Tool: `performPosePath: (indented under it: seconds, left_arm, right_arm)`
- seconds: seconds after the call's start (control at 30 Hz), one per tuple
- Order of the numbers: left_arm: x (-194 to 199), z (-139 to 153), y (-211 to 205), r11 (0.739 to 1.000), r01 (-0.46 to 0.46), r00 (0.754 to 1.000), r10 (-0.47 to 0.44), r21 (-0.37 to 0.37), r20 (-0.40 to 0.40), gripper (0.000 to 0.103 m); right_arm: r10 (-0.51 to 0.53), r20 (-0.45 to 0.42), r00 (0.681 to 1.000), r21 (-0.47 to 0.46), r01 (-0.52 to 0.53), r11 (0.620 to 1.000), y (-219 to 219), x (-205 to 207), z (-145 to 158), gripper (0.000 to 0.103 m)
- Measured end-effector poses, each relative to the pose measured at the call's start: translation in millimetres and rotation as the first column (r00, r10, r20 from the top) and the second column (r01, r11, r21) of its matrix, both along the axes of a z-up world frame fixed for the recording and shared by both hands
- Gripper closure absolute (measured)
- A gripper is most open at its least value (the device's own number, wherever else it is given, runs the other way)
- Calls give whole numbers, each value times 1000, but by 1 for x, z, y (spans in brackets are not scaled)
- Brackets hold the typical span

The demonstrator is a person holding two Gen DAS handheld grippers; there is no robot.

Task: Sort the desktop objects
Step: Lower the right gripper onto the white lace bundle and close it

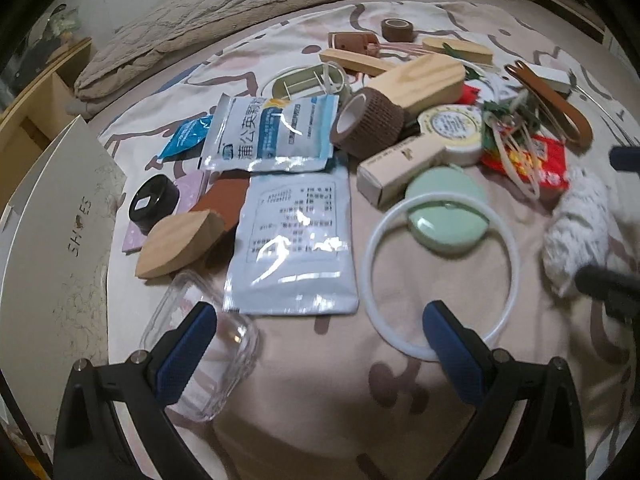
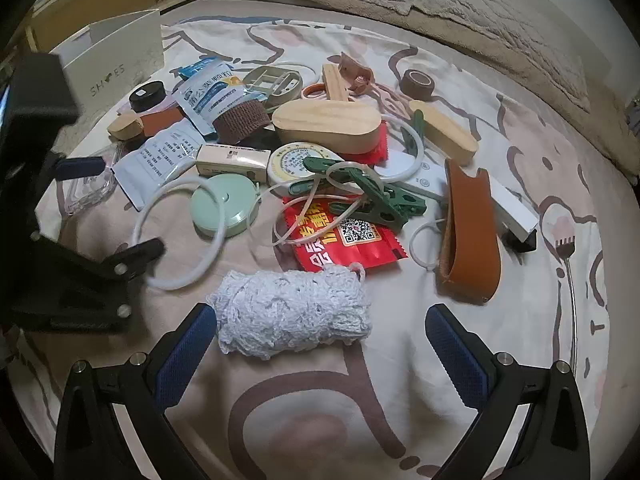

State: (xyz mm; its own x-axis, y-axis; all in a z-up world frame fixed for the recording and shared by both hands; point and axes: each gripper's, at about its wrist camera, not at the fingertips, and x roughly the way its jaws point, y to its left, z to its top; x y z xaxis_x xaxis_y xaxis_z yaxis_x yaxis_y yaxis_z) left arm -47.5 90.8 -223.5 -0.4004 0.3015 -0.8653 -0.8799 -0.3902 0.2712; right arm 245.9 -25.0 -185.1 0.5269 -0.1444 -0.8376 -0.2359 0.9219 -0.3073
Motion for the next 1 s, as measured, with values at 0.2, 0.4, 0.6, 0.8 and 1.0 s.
performPosePath:
  seconds: [0.2, 0.4, 0.6, 0.8, 1.0]
  left_arm:
    - [4, -1, -22, 995, 99, 995, -99, -10, -13, 0]
    - [5, -1, -47, 980, 196, 980, -197, -29, -23, 0]
    - [-3, 16, -66, 967, 244, 964, -250, 65, 93, 0]
    - [8, 33, -59, 947, 279, 925, -310, 161, 220, 0]
    - [26, 22, -47, 936, 322, 896, -350, 143, 272, 0]
  right_arm:
    - [-27, -20, 999, 19, 27, 999, 1, 4, -4, 0]
    - [-64, 0, 998, 12, 64, 998, 3, 4, -3, 0]
    - [-69, -3, 998, 35, 69, 997, 4, 2, -1, 0]
    - [-87, -4, 996, 63, 87, 994, 0, 1, 2, 0]
    - [-82, -18, 996, 63, 83, 995, -7, 0, 0, 0]
